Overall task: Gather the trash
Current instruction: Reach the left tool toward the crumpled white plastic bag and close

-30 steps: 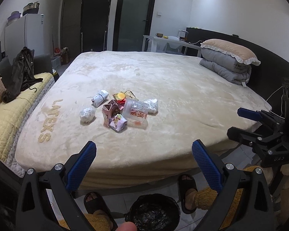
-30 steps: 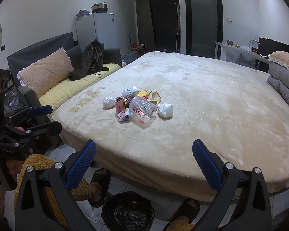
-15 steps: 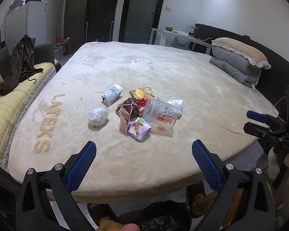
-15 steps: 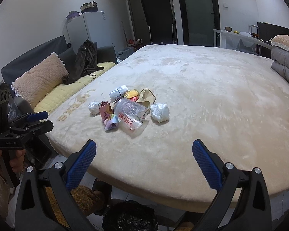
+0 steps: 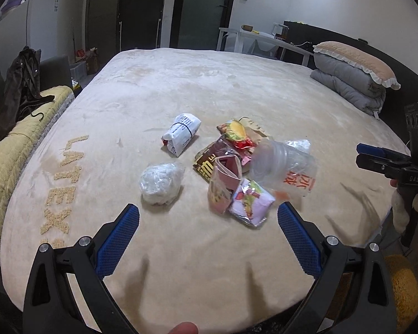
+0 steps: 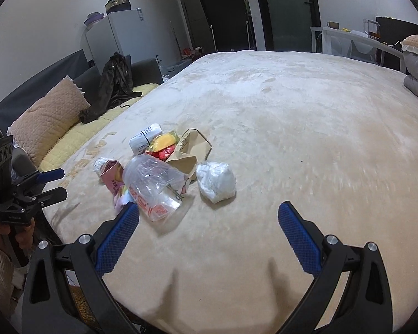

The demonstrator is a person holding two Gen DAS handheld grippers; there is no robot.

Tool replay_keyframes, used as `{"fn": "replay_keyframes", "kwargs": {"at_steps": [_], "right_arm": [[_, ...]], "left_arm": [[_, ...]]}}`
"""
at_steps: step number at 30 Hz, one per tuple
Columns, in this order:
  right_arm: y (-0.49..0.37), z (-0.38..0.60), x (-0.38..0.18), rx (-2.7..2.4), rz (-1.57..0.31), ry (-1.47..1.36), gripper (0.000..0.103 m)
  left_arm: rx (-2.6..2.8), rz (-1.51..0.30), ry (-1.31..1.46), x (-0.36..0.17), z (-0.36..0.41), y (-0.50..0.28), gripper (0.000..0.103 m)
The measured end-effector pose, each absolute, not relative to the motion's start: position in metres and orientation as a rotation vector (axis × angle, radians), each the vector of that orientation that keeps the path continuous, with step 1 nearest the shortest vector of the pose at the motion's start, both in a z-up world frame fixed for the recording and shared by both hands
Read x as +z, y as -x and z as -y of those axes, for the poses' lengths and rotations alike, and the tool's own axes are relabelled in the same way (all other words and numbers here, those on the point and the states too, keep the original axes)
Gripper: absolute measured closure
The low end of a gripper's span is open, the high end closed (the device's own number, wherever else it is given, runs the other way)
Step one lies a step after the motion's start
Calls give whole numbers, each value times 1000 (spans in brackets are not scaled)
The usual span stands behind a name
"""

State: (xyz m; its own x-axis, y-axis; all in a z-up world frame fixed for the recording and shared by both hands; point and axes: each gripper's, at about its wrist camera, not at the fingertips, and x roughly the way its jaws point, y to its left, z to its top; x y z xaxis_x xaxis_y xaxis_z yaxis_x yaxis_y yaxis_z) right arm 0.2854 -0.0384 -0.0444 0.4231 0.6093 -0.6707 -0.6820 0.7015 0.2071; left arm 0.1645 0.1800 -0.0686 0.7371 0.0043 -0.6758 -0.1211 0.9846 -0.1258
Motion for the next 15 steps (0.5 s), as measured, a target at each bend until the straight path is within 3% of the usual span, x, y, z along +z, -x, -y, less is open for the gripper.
{"fn": "replay_keyframes", "kwargs": {"at_steps": [9, 15], "right_arm": [[-327, 18, -72, 853, -835, 64, 8], [-348, 1, -86, 874, -855, 70, 21]], "left_arm": [[89, -793, 159, -98, -217, -207, 6], [81, -811, 184, -110, -233, -228, 13]]}}
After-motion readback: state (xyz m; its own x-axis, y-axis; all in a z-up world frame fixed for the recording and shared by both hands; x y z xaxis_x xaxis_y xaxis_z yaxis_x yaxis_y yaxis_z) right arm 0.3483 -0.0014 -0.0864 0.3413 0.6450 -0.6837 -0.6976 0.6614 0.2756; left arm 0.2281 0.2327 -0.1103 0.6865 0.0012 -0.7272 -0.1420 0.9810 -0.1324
